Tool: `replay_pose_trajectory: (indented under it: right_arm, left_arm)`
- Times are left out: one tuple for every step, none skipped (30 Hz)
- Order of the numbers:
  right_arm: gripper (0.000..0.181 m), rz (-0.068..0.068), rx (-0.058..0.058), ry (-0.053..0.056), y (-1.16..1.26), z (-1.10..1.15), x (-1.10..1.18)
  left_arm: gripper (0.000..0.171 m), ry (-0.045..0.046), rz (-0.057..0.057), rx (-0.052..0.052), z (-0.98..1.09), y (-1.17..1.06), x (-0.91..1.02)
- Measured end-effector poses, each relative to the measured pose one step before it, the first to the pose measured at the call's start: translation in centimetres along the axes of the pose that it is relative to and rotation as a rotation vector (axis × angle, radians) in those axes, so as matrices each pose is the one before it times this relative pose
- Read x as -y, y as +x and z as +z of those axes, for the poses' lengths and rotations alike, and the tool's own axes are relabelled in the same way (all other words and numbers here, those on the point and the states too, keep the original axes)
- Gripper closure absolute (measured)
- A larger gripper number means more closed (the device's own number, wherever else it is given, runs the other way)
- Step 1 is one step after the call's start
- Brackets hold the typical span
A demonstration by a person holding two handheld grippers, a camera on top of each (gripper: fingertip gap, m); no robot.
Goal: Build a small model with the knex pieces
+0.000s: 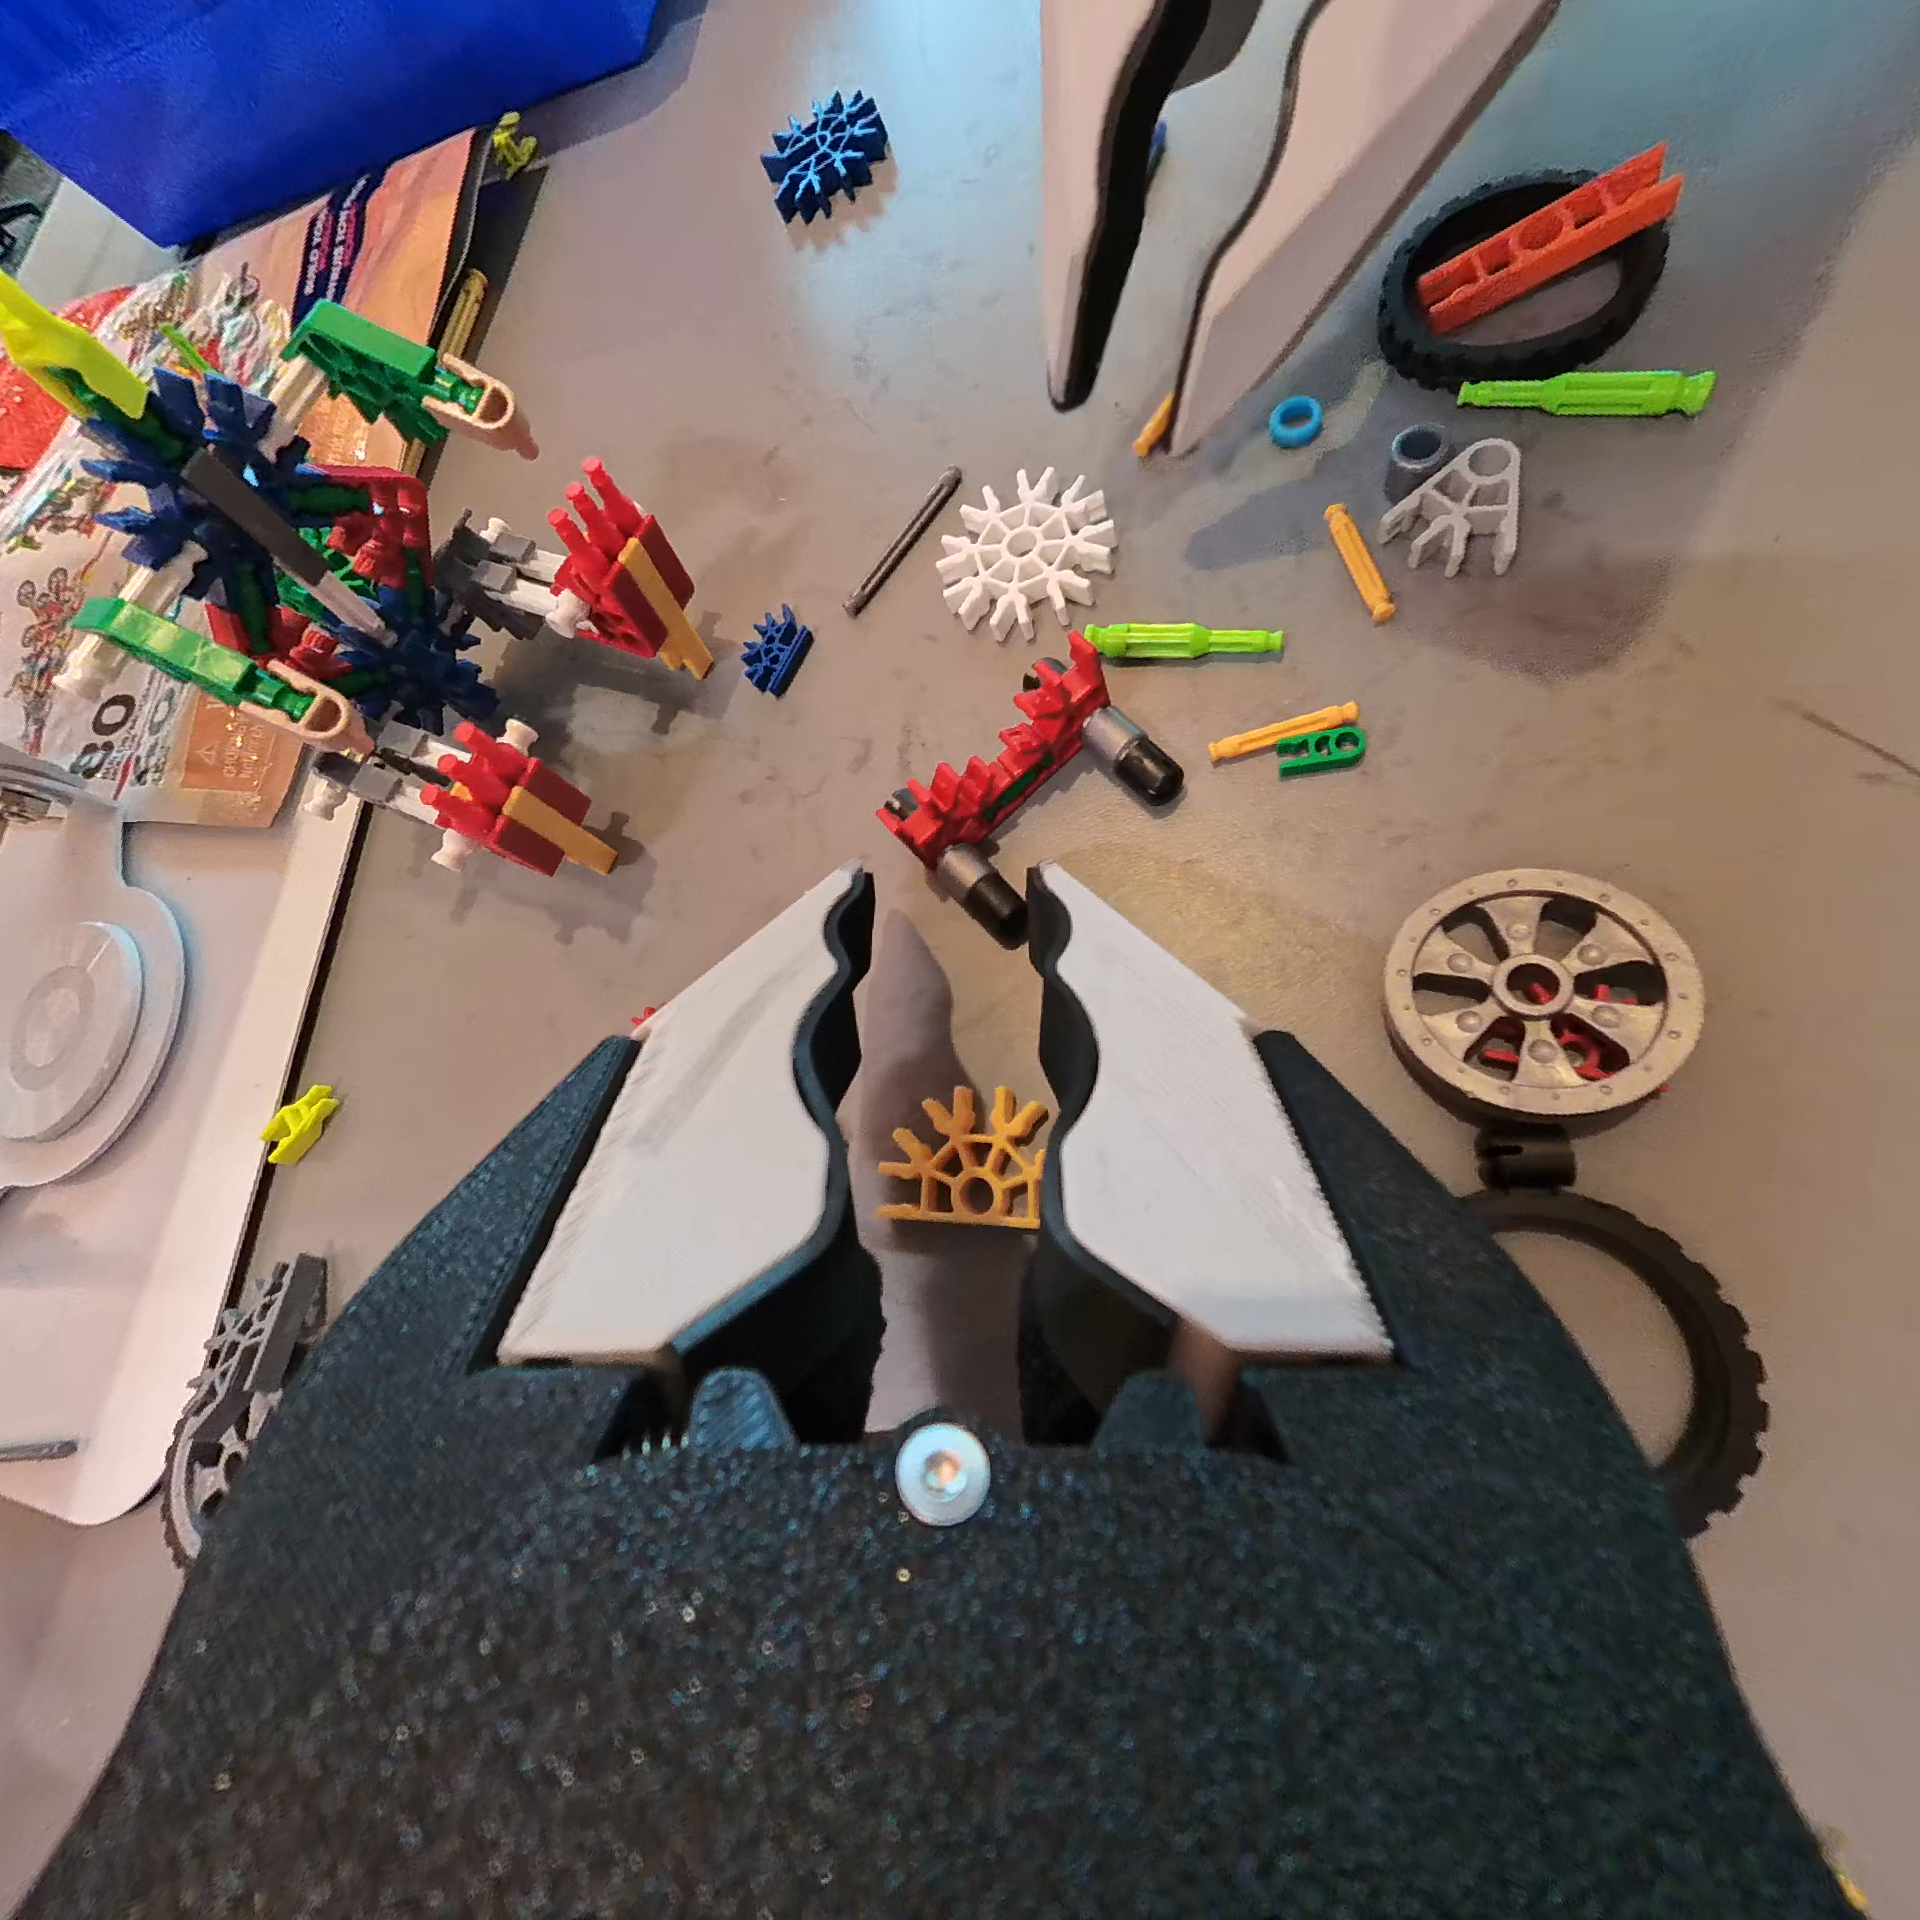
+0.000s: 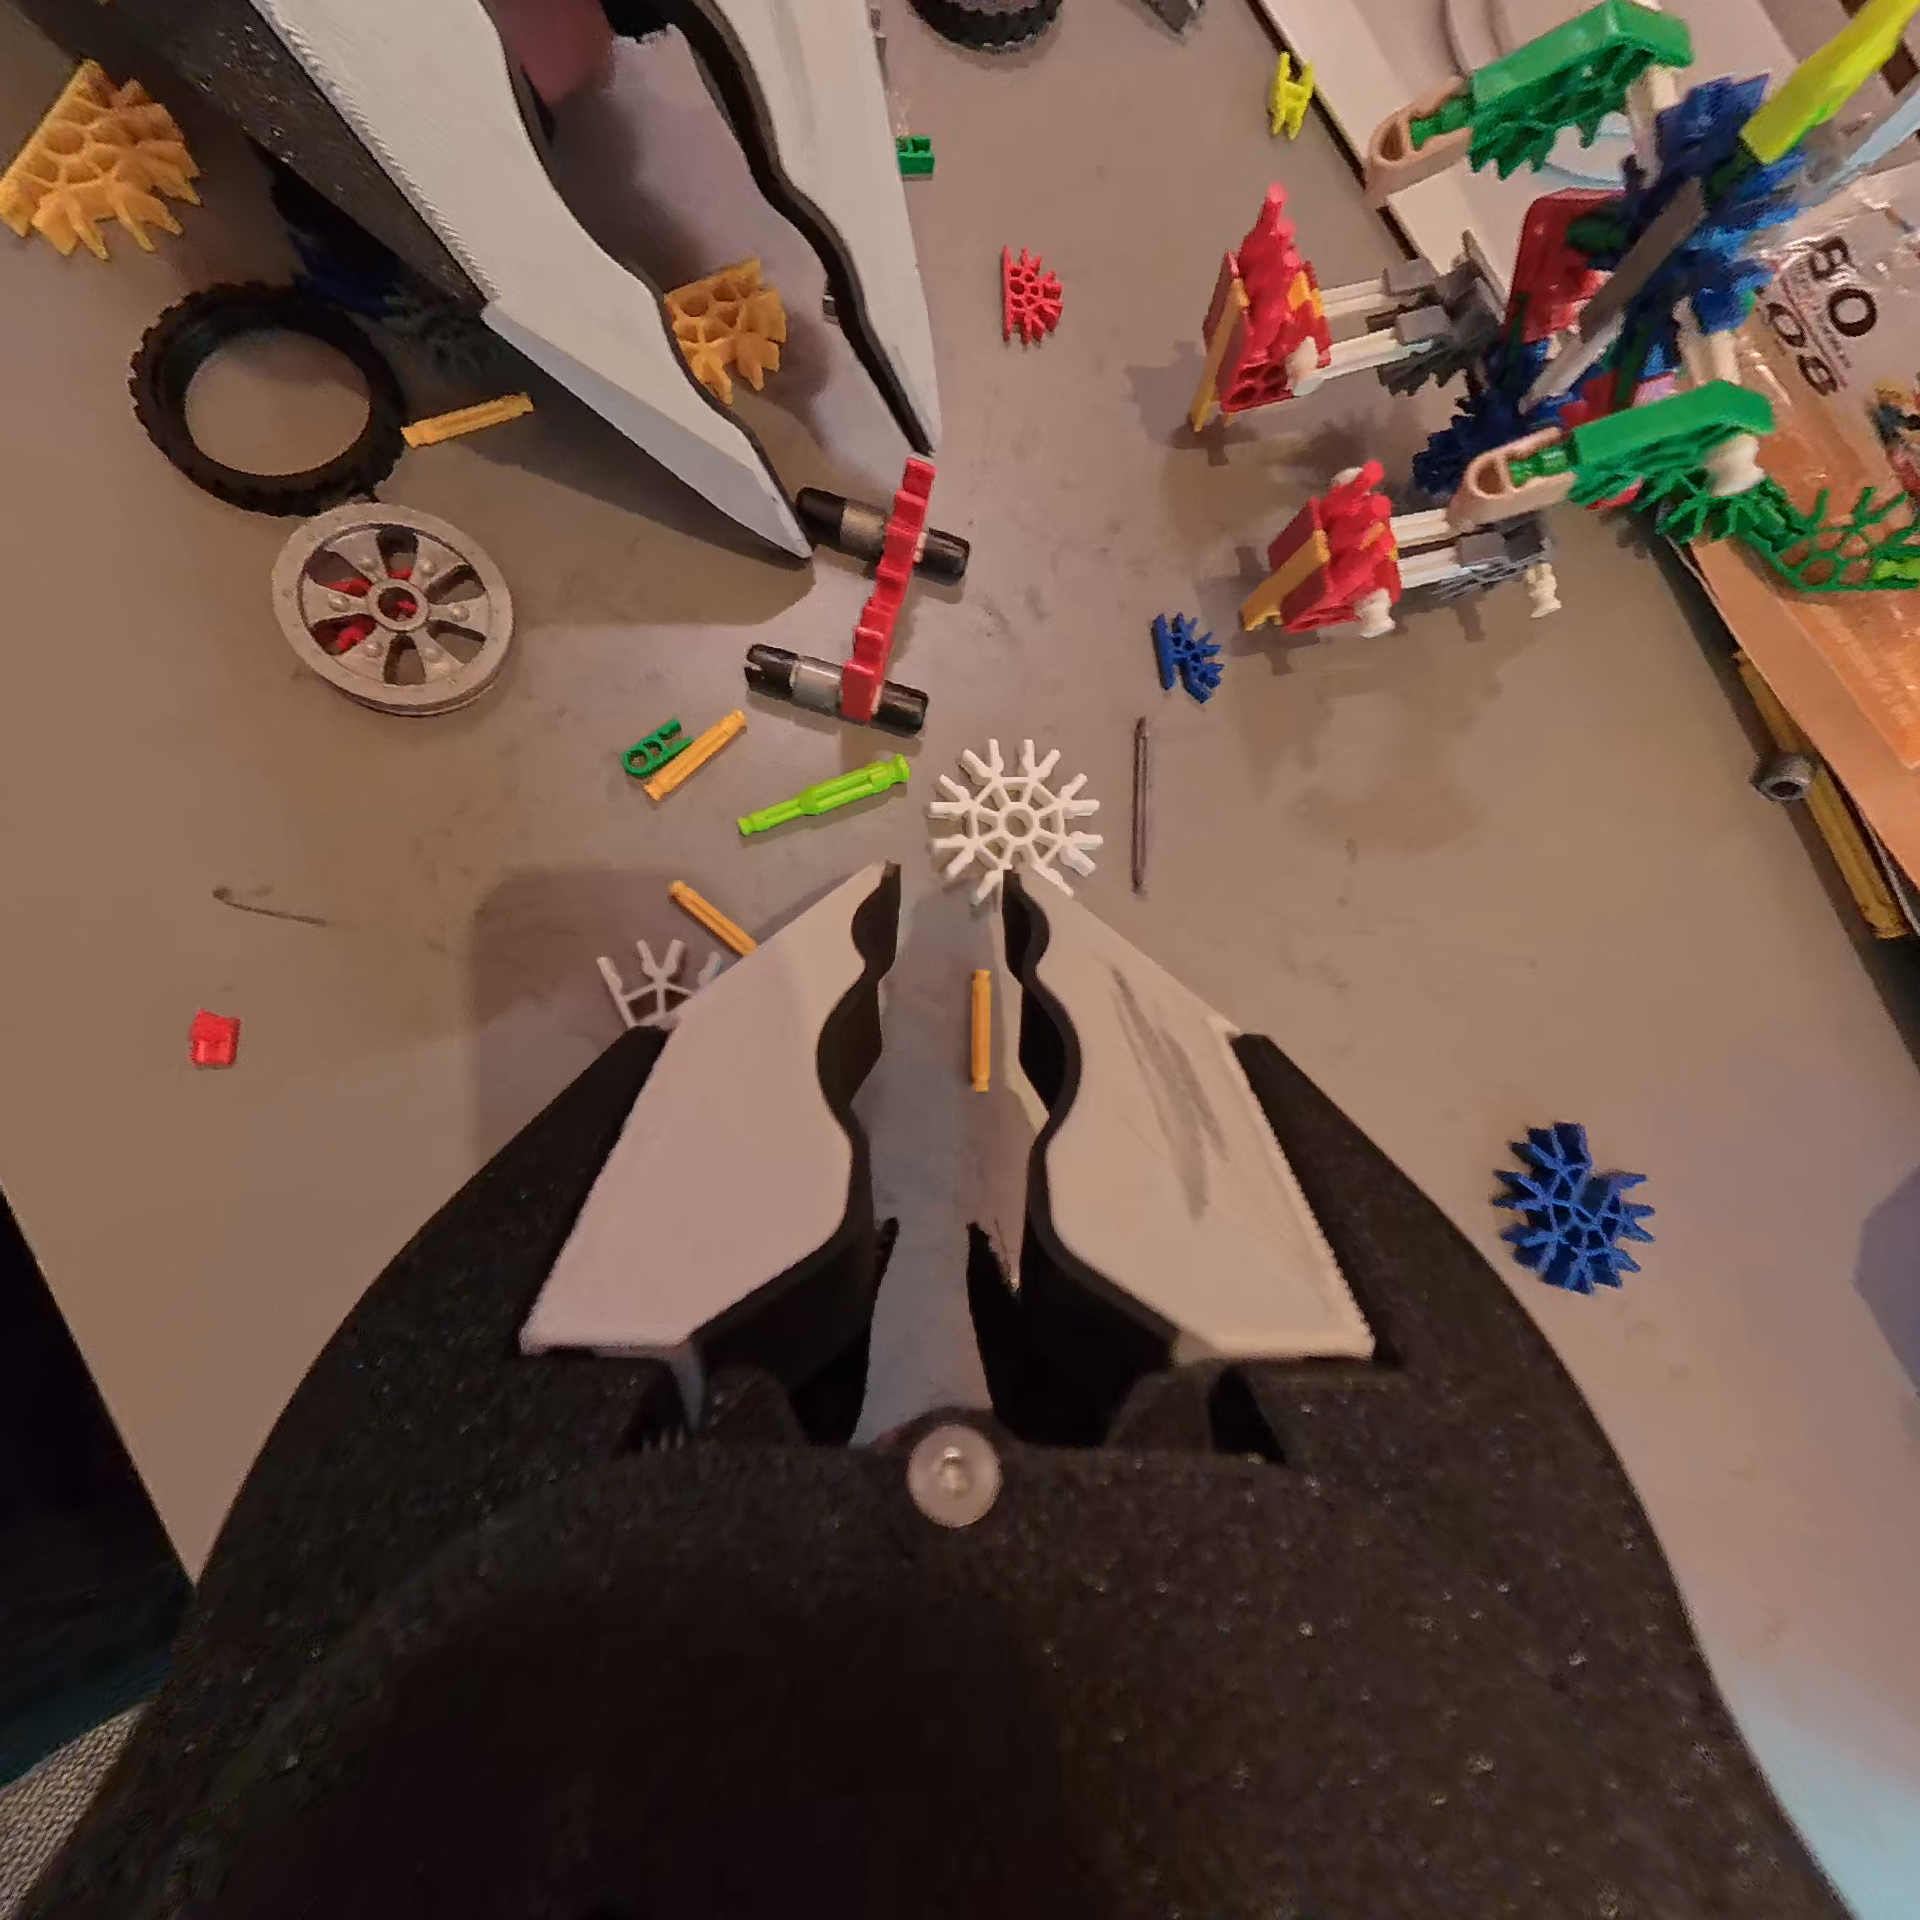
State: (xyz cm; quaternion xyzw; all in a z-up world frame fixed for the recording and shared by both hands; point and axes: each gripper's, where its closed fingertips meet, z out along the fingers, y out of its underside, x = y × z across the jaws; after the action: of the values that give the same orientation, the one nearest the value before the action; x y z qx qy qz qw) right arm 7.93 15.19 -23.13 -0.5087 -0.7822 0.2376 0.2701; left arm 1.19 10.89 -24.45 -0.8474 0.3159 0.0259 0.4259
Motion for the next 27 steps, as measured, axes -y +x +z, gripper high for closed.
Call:
replay_pose_trajectory:
  right_arm:
    - [0.162,-0.002,0.0071,-0.0042,-0.313,0.163,0.133]
    - [0.162,-0.0044,0.0059,-0.0048,-0.32,0.193,0.146]
    - [0.162,-0.0047,0.0063,-0.0059,-0.341,0.196,0.134]
    - [0.162,-0.0043,0.0062,-0.007,-0.332,0.201,0.134]
    - [0.162,-0.0042,0.0048,-0.0082,-0.3,0.184,0.123]
    - [0.162,-0.0026,0.0033,-0.0092,-0.271,0.174,0.105]
    - [0.162,0.0026,0.0031,-0.0105,-0.209,0.164,0.08]
    - [0.162,0.0077,0.0027,-0.0106,-0.164,0.15,0.08]
    - [0.162,0.0097,0.0022,-0.0095,-0.112,0.164,0.058]
    - [0.162,0.0085,0.0017,-0.0092,-0.107,0.168,0.039]
    - [0.162,0.0059,-0.0008,-0.0087,-0.073,0.168,0.031]
    - [0.162,0.006,-0.0013,-0.0089,-0.058,0.189,-0.009]
    - [0.162,0.0062,0.0,-0.0114,-0.063,0.209,-0.094]
    - [0.162,0.0036,-0.001,-0.0127,-0.035,0.22,-0.149]
    - [0.163,0.0055,-0.0012,-0.0005,-0.011,0.14,0.04]
    - [0.163,0.0057,-0.0014,0.0035,0.001,0.05,0.099]
    - [0.163,-0.0001,-0.0028,-0.0003,0.009,0.013,0.025]
    - [0.163,-0.0034,-0.0029,-0.0012,-0.001,-0.003,0.007]
    - [0.164,-0.0021,-0.0013,-0.0019,-0.031,0.006,-0.001]
    - [0.166,-0.0019,0.0014,-0.0017,-0.079,0.008,0.006]
    - [0.171,-0.0038,0.003,-0.0012,-0.12,0.013,-0.013]
    - [0.173,-0.0045,-0.0033,0.0,-0.026,0.021,0.004]
    - [0.174,-0.0016,-0.0068,0.0009,0.072,0.019,0.004]
    - [0.174,0.0023,-0.0021,0.0015,0.029,0.003,0.006]
    - [0.174,0.0026,0.0006,0.002,0.004,0.0,-0.002]
    - [0.174,0.0014,0.0002,0.0015,0.011,0.011,-0.003]
    - [0.174,0.0004,-0.0003,0.0006,0.008,-0.002,-0.003]
  left_arm:
    - [0.144,0.00041,-0.0004,0.0017,-0.015,-0.035,-0.003]
    - [0.144,0.00026,0.0002,0.0021,-0.01,-0.042,-0.012]
    - [0.144,-0.00067,0.0005,0.0022,-0.017,-0.045,-0.025]
    - [0.144,-0.00086,0.0007,0.0027,-0.002,-0.048,-0.025]
    - [0.144,-0.0007,0.0005,0.0023,-0.007,-0.044,-0.015]
    - [0.144,-0.00045,0.0004,0.0017,-0.006,-0.026,-0.023]
    - [0.144,-0.00012,0.0009,0.002,0.008,-0.023,-0.003]
    - [0.144,0.00002,0.0011,0.0012,-0.005,-0.012,0.001]
    - [0.144,-0.00043,0.0012,0.0007,0.01,0.009,0.004]
    - [0.145,-0.00102,0.0022,0.0011,0.016,0.016,0.0]
    - [0.145,-0.00106,0.0032,0.0012,0.01,0.02,0.001]
    - [0.145,-0.00109,0.0034,0.0008,0.005,0.037,0.002]
    - [0.144,-0.00134,0.0028,0.001,0.02,0.015,-0.011]
    - [0.144,-0.001,0.0015,0.0007,0.012,0.01,-0.011]
    - [0.144,-0.00041,0.0004,0.0004,0.013,-0.003,-0.003]
    - [0.145,0.00007,0.0001,0.0007,0.009,0.0,0.0]
    - [0.145,0.00081,0.0003,0.0013,-0.008,-0.018,0.014]
    - [0.145,0.00046,0.0005,0.0012,-0.011,-0.018,0.009]
    - [0.145,-0.00015,0.0003,0.0007,0.001,-0.004,0.004]
    - [0.145,0.00014,0.0008,0.0007,0.003,-0.008,0.008]
    - [0.145,0.00015,0.0011,0.0007,0.005,-0.002,0.014]
    - [0.145,-0.00036,0.0012,0.0006,0.01,0.01,0.005]
    - [0.145,-0.00056,0.0013,0.0008,0.022,0.006,0.0]
    - [0.145,-0.00104,0.0016,0.0004,0.018,0.018,-0.018]
    - [0.144,-0.0013,0.0015,0.0009,0.023,0.006,-0.017]
    - [0.144,-0.00093,0.0013,0.0008,0.018,-0.002,-0.011]
    - [0.144,-0.0005,0.0009,0.0004,0.014,0.003,0.002]
